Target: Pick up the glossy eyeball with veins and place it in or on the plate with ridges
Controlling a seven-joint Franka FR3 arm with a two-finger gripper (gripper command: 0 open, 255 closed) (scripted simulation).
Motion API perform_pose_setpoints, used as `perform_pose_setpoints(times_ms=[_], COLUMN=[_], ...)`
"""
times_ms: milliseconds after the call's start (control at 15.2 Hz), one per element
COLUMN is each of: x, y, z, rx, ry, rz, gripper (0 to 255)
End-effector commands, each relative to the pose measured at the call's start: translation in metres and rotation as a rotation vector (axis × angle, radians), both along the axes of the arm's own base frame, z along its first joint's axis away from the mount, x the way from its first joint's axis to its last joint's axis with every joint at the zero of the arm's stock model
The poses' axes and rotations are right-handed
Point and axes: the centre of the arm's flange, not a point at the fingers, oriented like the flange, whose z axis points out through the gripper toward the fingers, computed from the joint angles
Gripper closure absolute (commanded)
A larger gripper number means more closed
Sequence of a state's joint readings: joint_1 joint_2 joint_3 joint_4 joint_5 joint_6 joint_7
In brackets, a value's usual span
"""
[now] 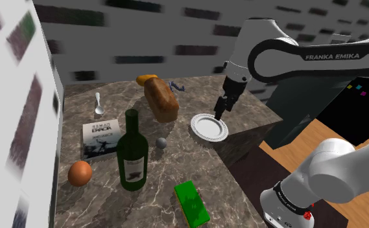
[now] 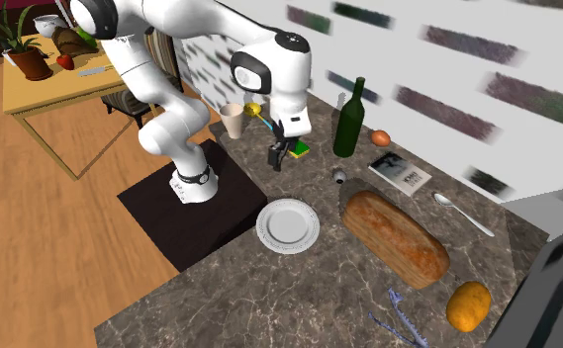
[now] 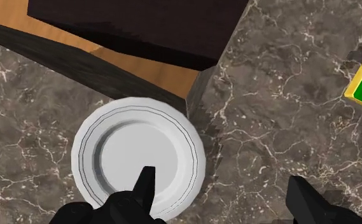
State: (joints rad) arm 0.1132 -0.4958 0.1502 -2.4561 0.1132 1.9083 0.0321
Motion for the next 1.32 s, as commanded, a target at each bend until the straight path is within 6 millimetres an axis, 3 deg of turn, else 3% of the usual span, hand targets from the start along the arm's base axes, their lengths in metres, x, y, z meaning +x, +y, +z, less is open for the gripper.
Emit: perform_pose_setpoints(times_ms=[0,1056,1254], x=[0.011,0.085,0.088], y=[0.02,0.177,0.184], z=[-0.014,-0.111,-0.125], rx=[0.01,0.077,0.079], ry=[-0.012,-0.09,-0.093], rz=[0.007,0.069,0.072], gripper=[0,0,0])
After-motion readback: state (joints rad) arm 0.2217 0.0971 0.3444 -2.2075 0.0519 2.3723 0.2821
